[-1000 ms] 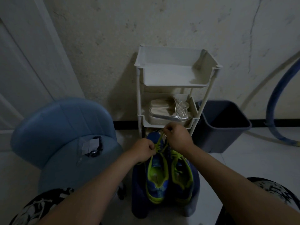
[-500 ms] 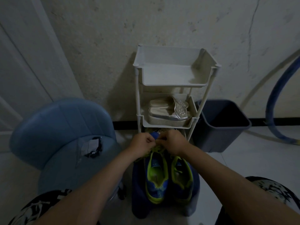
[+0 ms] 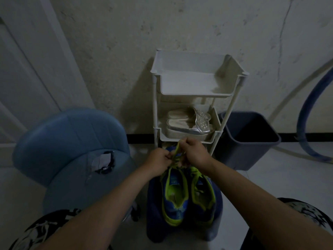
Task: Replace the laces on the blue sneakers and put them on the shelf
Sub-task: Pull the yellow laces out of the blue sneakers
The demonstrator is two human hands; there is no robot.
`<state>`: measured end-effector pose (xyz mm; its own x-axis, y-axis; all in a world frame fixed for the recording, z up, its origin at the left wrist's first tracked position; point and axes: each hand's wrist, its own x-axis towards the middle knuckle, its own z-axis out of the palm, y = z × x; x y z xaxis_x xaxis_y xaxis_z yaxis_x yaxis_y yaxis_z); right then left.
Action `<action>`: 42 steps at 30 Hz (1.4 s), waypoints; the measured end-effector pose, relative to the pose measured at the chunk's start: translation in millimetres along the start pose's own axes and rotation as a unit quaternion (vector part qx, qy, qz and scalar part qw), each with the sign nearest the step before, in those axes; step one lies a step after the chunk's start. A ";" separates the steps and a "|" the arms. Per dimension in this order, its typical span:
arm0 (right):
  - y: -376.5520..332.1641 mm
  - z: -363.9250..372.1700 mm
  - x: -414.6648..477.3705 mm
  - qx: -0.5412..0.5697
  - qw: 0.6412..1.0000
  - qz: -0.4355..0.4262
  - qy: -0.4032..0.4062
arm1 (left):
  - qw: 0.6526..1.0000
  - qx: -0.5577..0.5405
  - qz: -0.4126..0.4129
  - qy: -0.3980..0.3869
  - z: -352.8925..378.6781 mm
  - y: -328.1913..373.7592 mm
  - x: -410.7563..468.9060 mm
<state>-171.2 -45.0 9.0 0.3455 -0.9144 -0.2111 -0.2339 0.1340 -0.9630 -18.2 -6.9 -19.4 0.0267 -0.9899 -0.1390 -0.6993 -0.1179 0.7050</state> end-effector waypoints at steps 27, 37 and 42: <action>13.9 -7.0 5.3 -0.438 0.889 -0.107 -0.082 | 0.996 0.069 0.020 -0.047 4.7 -3.2 -2.2; 15.5 -5.4 6.2 -0.416 0.904 -0.094 0.039 | 0.997 0.053 -0.013 -0.062 4.3 -6.7 -1.5; 2.1 -18.8 14.3 -0.251 0.958 -0.059 0.127 | 0.997 0.040 -0.010 -0.069 6.2 -6.7 -2.1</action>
<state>-183.9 -65.0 7.1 0.1796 -0.9837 0.0028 -0.6366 -0.1184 -0.7621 -18.0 -3.5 -28.2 -0.0541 -0.9665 -0.2507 -0.7540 -0.1250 0.6448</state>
